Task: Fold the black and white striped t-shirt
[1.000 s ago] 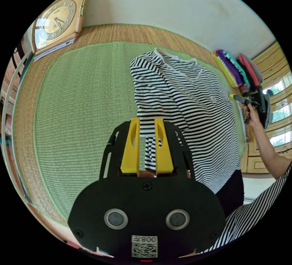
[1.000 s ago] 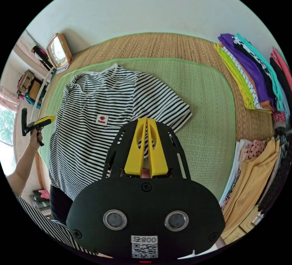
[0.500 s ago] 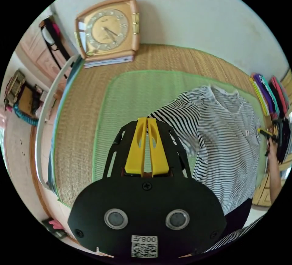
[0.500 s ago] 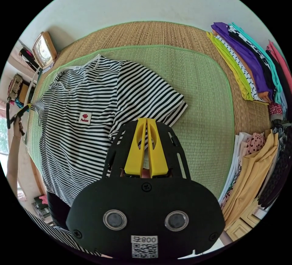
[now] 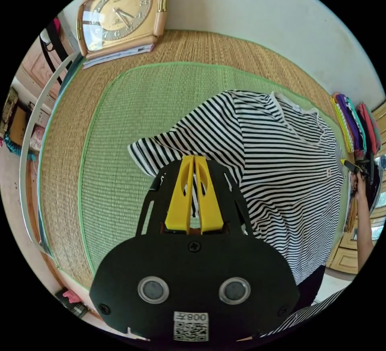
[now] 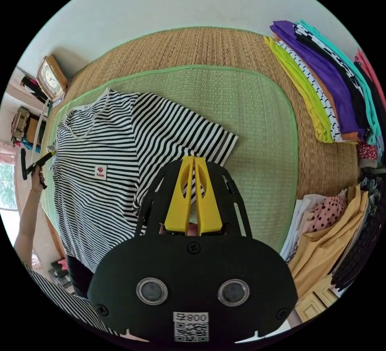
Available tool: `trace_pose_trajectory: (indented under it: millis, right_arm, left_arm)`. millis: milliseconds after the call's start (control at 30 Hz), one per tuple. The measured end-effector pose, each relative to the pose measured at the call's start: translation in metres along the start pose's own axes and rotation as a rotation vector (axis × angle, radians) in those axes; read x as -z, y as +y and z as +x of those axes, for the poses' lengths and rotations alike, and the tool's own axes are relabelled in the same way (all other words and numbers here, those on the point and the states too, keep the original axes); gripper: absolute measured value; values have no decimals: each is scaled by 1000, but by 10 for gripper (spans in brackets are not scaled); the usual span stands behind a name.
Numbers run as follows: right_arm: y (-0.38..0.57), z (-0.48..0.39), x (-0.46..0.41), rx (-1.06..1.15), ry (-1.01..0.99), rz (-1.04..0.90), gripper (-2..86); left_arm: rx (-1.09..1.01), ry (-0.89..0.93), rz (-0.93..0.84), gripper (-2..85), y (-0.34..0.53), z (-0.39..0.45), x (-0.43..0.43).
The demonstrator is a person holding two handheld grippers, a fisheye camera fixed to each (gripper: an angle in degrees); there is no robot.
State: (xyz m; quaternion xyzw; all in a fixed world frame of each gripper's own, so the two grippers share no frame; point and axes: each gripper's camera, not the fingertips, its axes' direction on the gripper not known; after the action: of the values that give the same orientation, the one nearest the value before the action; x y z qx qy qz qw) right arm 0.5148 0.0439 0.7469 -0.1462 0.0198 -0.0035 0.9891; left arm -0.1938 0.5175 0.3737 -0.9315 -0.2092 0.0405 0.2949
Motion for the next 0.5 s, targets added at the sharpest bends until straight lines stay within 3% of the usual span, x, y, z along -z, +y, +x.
trace_pose_trajectory:
  millis: [233, 500]
  right_arm:
    - [-7, -20, 45, 76, -24, 111, -5]
    - [-79, -62, 9, 113, -10, 82, -5]
  left_arm:
    - [-70, 132, 128, 2, -22, 7, 29]
    - [-116, 179, 58, 1, -91, 31, -8]
